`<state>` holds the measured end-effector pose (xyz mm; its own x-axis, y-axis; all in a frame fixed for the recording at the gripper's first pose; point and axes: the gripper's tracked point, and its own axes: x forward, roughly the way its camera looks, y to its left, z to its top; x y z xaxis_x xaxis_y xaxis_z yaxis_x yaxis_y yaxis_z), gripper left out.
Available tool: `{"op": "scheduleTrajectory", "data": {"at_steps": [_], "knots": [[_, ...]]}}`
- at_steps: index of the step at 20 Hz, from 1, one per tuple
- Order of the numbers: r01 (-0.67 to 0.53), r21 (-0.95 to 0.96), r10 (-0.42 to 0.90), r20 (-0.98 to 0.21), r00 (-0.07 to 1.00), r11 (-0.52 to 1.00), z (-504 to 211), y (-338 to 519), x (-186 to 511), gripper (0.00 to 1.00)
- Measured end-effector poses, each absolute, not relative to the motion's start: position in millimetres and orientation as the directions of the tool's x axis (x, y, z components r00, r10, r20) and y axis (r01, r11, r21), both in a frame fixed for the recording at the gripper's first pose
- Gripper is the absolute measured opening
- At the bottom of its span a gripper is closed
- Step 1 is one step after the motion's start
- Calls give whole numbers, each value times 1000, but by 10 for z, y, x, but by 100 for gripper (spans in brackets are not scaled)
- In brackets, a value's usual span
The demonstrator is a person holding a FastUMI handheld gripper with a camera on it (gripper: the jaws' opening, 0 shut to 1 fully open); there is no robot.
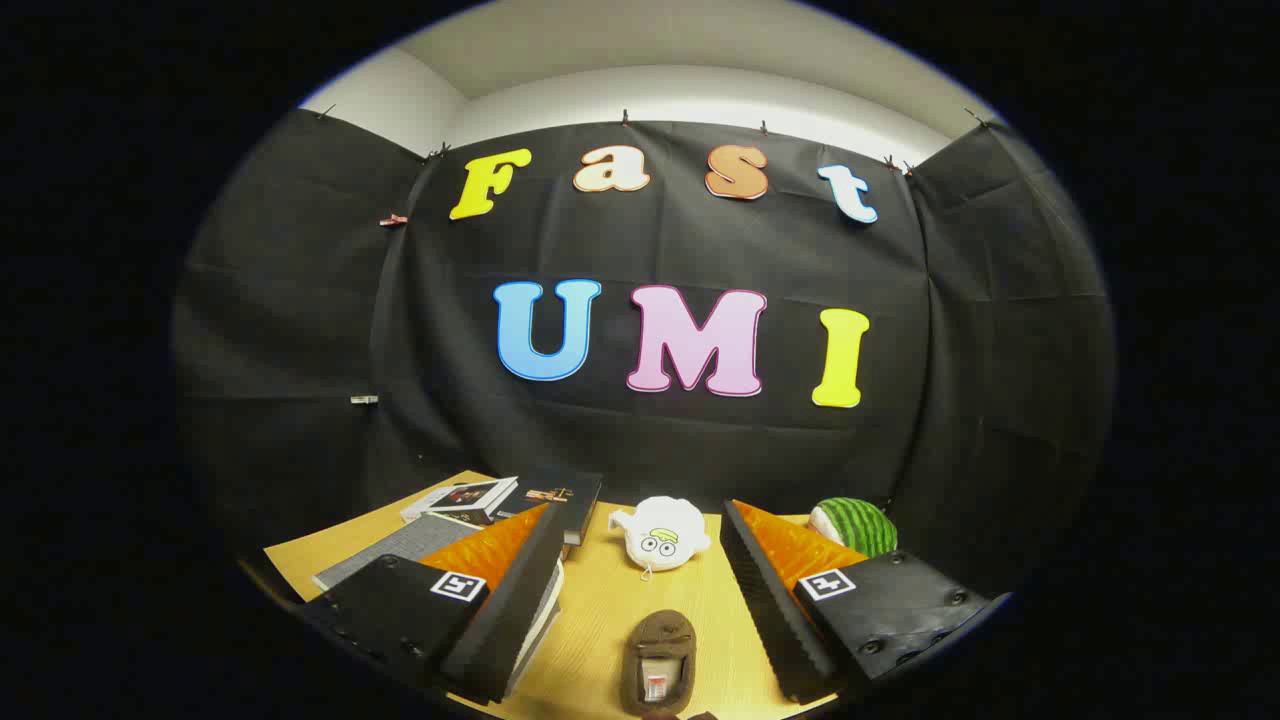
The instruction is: Open the storage box then place both shoes into the box .Put the left shoe in first, then the right shoe, with the right side of both shoes facing outward in a uniform manner.
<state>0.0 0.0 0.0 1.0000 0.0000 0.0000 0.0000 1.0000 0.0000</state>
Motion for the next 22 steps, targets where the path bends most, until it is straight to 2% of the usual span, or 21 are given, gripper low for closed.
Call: {"op": "scheduleTrajectory", "data": {"at_steps": [11,22], "knots": [[32,57,-29,-66,997,998,-188,-161,-55,97],[19,118,-1,-147,989,993,-404,-133,27,97]]}}
